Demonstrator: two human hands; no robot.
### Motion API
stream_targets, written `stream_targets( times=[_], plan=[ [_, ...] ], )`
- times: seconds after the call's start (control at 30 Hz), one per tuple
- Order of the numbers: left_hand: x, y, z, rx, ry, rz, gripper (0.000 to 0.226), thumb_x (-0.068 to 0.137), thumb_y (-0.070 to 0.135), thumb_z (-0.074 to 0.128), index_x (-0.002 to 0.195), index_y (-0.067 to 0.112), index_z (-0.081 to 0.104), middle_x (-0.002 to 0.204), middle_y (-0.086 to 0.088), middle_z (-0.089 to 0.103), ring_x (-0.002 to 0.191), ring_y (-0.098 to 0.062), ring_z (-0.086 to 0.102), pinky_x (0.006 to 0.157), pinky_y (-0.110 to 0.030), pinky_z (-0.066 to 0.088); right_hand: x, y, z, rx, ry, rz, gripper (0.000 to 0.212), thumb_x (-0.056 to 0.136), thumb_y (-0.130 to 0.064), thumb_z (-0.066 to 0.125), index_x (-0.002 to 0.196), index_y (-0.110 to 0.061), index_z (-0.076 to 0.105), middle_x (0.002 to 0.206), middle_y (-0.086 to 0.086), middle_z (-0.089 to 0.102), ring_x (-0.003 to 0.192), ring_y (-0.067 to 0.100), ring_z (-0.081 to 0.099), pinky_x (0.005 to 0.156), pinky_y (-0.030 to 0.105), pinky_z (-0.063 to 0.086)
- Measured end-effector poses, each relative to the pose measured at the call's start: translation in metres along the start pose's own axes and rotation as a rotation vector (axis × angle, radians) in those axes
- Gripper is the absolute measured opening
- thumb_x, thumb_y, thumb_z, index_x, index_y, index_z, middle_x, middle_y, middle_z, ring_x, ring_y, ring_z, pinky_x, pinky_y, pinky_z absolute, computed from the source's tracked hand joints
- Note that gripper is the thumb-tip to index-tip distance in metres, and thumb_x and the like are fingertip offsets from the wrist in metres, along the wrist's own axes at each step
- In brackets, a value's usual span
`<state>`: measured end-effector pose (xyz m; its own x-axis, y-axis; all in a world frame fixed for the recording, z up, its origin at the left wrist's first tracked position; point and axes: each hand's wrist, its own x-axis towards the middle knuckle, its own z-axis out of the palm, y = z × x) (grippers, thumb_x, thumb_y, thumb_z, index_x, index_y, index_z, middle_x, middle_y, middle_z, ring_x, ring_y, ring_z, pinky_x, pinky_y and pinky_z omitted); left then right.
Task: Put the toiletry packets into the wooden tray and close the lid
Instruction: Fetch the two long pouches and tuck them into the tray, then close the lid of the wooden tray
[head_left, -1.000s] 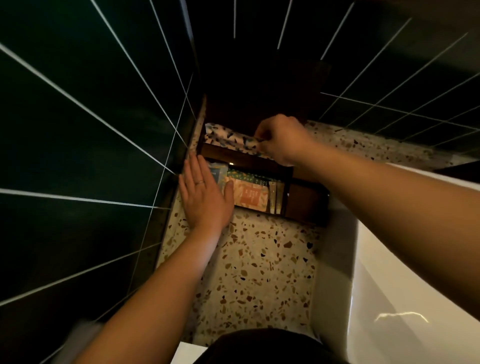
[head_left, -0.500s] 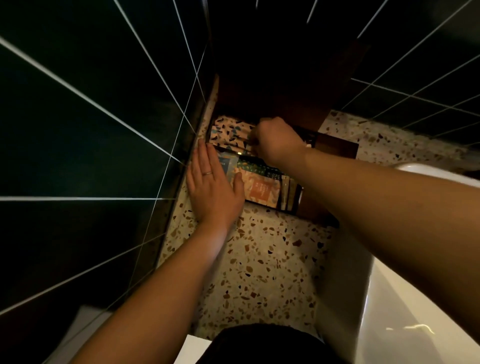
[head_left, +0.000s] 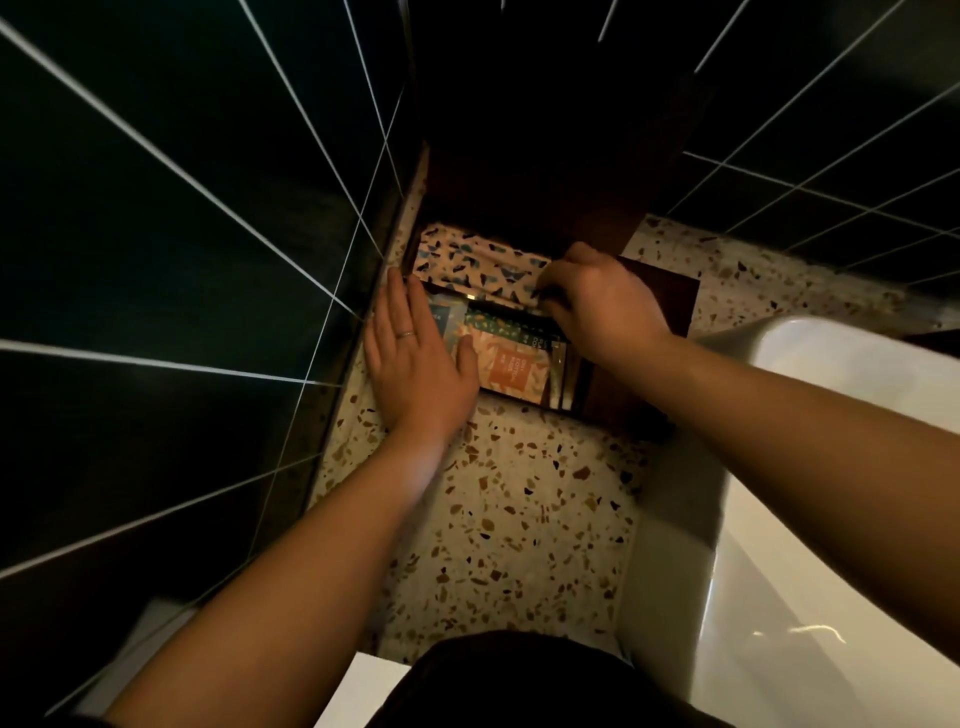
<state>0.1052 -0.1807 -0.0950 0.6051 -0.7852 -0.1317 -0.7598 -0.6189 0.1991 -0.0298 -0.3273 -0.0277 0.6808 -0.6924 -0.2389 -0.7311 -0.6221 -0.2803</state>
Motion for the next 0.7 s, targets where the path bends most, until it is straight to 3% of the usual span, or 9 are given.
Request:
stream_targets(
  times=[0.4,0.7],
  plan=[
    [0.001,0.0,0.0,-0.02,0.013,0.002,0.083,0.096,0.051,0.039,0.16,0.007,0.011,0.17,-0.012,0.002,0.156,-0.029,0.005,0.125,-0.047,0.011,0.02,0.0,0.03,-0.045,-0.149,0.082,0.035,0.09,0.002,0.058,0.12,-0.014,0.07,0.124,0.014,0.06,0.108,0.035,0.061,0.086,0.04,0.055],
    [0.001,0.0,-0.001,-0.027,0.016,0.016,0.083,0.096,0.052,0.04,0.161,0.008,0.01,0.17,-0.011,0.0,0.156,-0.029,0.003,0.125,-0.047,0.01,0.012,0.003,0.018,0.085,-0.171,0.138,0.034,0.095,-0.009,0.057,0.128,-0.013,0.065,0.134,0.016,0.055,0.117,0.035,0.059,0.096,0.042,0.053]
  ],
)
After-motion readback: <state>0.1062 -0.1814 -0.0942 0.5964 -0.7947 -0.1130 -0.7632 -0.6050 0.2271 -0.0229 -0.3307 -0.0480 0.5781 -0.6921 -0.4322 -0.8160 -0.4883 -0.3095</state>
